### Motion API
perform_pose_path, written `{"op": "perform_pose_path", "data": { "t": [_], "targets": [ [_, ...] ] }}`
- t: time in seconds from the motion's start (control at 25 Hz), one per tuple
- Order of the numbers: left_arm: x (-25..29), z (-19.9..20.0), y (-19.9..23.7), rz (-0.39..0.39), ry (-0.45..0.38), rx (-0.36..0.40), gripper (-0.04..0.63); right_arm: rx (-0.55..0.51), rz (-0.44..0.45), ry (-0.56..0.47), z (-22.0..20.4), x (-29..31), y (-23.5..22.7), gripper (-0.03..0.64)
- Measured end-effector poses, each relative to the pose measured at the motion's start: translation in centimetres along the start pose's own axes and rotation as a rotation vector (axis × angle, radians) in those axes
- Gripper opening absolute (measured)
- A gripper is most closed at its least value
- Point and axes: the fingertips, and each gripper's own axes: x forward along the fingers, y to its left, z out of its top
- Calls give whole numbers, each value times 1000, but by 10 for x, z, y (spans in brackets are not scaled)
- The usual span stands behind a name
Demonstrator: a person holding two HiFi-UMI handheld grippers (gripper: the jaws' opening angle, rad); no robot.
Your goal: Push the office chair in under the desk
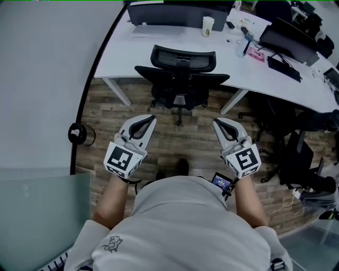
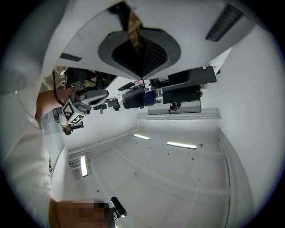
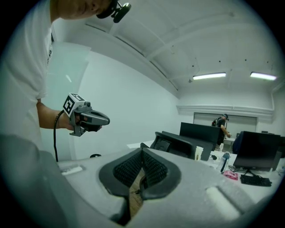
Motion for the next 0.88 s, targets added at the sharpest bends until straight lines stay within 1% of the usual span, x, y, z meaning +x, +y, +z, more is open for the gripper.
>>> {"op": "perform_pose_path", "data": {
  "t": [0.16,0.28,0.44,0.72,0.88],
  "targets": [
    [-38,-16,0,-2,22,33,-2,15,-19,19,-1,-3,36,3],
    [-66,-24,-3,-16,31,10,-2,16,-31,24,4,-6,63,3],
    [-104,-32,-8,-31,21,23,-2,16,-50,23,7,-16,102,3],
    [-163,-29,-15,-47,-30,16,-2,4,-71,25,15,-35,168,3],
    [-184,-30,-23,-51,-19,21,-2,1,-75,9,19,-39,194,3]
  ]
}}
